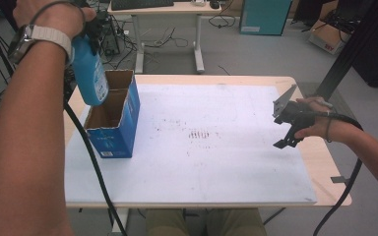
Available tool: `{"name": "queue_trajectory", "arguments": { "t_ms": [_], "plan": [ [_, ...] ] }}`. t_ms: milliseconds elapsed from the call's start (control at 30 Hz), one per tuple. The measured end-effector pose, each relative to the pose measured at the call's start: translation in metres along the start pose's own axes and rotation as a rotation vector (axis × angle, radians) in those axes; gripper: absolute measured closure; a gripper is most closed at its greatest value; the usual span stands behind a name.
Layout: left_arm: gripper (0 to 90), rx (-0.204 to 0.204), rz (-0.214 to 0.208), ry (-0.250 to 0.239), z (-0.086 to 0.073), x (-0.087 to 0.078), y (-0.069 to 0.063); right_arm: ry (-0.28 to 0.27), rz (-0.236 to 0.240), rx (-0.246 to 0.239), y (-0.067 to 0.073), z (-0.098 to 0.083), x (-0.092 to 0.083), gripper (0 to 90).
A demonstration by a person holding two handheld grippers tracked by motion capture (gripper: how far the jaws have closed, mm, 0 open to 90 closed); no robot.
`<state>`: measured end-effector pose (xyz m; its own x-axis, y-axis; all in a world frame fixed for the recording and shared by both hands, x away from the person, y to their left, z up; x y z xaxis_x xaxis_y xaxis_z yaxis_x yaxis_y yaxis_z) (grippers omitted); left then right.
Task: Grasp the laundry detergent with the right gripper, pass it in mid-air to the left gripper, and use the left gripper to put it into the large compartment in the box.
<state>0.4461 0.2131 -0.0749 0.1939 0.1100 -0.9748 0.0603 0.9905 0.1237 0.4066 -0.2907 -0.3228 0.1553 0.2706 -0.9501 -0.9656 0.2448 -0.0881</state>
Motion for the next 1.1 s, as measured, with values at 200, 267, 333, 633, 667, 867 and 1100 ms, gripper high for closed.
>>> {"name": "queue_trajectory", "arguments": {
  "t_ms": [200, 267, 333, 633, 667, 867, 1100],
  "plan": [
    [37.6, 0.002, -0.004, 0.002, -0.001, 0.012, 0.003, -0.002, 0.001, 0.002, -0.001, 0.000, 0.000, 9.3],
    [37.6, 0.000, -0.008, 0.002, -0.001, 0.016, 0.003, -0.002, 0.001, 0.004, 0.000, 0.000, 0.000, 9.3],
    [37.6, 0.004, -0.007, 0.002, -0.001, 0.021, 0.003, -0.002, 0.001, 0.002, 0.000, 0.000, 0.000, 9.3],
    [37.6, 0.008, -0.017, -0.004, -0.002, 0.043, 0.003, -0.007, -0.006, 0.019, 0.000, -0.002, 0.000, 9.0],
    [37.6, 0.008, -0.017, -0.007, -0.002, 0.046, 0.003, -0.006, -0.006, 0.018, 0.000, -0.002, 0.000, 9.0],
    [37.6, 0.025, -0.013, -0.008, -0.002, 0.058, 0.001, -0.003, -0.002, 0.026, 0.000, -0.004, 0.000, 9.0],
    [37.6, 0.033, -0.023, 0.000, -0.001, 0.071, -0.002, -0.005, -0.002, 0.033, 0.000, -0.006, 0.003, 9.0]
  ]
}}
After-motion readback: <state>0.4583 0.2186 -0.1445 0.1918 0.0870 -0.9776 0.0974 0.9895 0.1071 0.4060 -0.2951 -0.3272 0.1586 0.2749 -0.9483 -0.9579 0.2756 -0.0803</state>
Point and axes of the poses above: each handheld gripper's, and its own axes: x roughly forward along the jaws, z roughly out of its top, y roughly to its left, the point moved 2 cm from there along x, roughly forward along the jaws, and after that the axes turned 1 degree about -z, right-handed, at the moved point
